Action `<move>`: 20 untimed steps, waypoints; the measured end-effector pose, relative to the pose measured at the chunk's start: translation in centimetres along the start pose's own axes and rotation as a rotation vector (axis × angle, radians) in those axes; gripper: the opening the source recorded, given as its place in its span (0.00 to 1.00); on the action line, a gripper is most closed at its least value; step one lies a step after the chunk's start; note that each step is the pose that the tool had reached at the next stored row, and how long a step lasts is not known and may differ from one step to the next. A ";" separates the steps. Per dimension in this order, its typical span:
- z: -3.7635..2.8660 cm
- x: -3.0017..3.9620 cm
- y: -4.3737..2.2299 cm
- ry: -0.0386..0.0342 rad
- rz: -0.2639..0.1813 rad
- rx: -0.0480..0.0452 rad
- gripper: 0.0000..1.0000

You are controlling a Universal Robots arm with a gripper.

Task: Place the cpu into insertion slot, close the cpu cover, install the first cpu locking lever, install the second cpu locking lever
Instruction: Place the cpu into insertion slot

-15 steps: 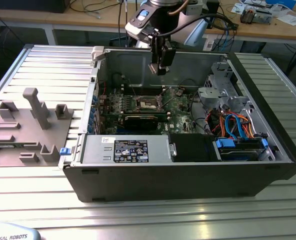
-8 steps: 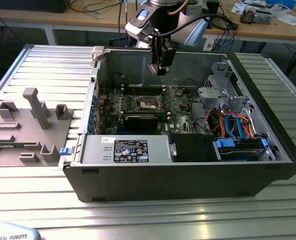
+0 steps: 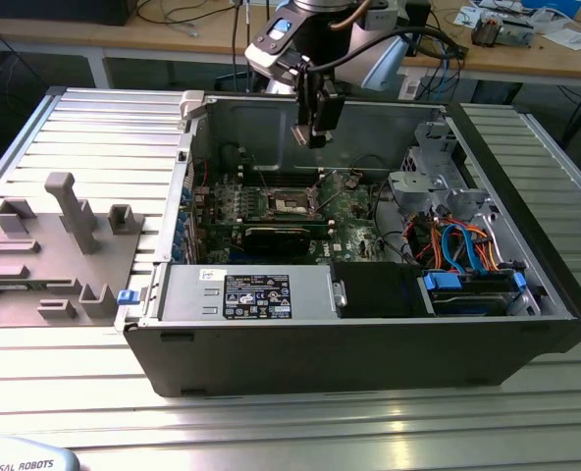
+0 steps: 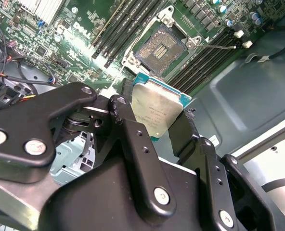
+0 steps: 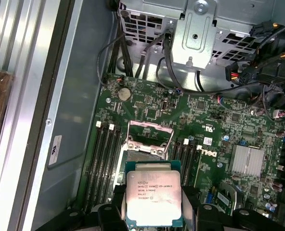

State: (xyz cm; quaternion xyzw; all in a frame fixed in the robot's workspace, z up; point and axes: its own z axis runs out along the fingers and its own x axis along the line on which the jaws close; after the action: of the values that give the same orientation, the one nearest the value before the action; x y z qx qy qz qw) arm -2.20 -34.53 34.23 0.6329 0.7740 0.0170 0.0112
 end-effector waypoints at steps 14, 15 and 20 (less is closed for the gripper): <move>0.01 0.00 0.00 -0.0024 0.058 -0.0003 0.54; 0.01 0.00 0.00 -0.0025 0.061 -0.0003 0.54; 0.01 0.00 0.00 -0.0030 0.072 -0.0003 0.54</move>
State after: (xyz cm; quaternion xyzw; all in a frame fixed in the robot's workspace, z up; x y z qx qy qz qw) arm -2.20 -34.53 34.22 0.6604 0.7506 0.0165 0.0118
